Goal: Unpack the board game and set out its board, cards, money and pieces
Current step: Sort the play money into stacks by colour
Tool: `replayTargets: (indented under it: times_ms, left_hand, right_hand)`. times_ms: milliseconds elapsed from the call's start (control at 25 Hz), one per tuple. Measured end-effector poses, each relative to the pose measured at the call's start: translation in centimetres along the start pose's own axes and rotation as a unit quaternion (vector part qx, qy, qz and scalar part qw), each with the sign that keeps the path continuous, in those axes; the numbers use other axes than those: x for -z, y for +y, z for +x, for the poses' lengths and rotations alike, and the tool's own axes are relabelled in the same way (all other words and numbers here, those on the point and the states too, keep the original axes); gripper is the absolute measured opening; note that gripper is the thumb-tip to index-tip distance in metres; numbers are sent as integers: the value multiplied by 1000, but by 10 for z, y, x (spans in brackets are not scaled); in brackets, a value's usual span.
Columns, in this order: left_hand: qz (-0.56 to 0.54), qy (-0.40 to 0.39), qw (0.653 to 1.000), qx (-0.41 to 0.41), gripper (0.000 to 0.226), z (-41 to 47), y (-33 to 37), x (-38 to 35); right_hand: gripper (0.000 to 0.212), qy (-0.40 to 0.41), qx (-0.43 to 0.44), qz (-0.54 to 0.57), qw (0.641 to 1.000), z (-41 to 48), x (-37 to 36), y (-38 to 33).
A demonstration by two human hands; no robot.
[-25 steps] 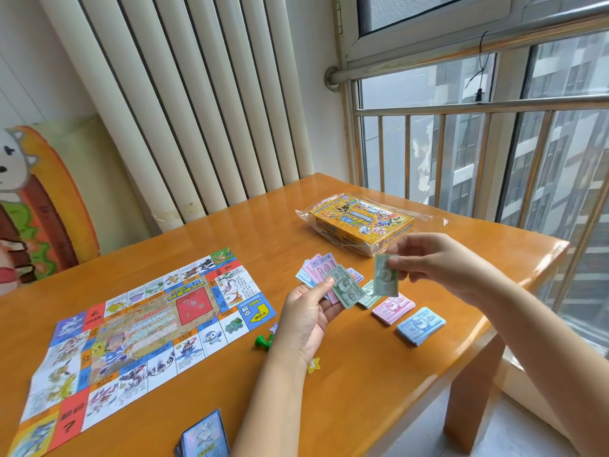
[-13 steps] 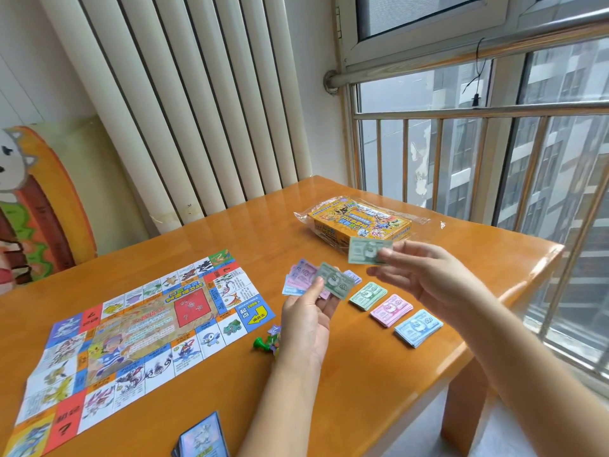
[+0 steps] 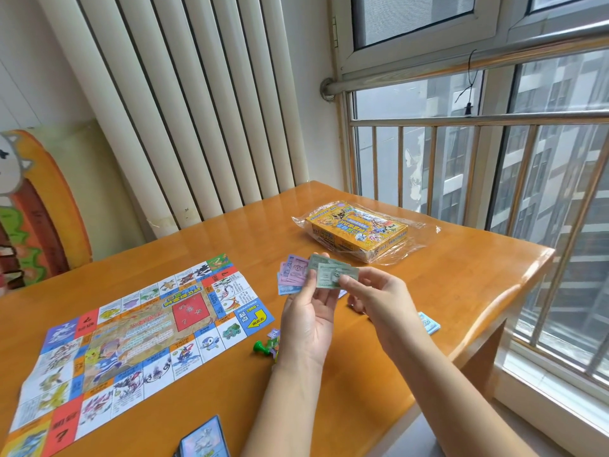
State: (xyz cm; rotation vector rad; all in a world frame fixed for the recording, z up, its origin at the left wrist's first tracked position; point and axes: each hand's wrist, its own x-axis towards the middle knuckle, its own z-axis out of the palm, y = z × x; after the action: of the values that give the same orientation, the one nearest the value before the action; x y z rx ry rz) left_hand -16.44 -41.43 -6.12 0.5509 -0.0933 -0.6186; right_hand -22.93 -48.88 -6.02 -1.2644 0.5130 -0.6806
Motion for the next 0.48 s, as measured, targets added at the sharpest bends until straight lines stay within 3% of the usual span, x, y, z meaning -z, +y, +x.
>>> replayTargets:
  times_ms: [120,320,480]
  left_hand:
    - [-2,-14,1000,16,22,2,6,2]
    - [101,112,979,-137,23,14,24,17]
    - [161,112,979,-45,22,18,20,24]
  right_hand:
    - [2,20,50,-82,995,-1,1,1]
    - [18,39,122,-234,964,-10,0,26]
    - [19,34,149,-338,929,-12,-4,45]
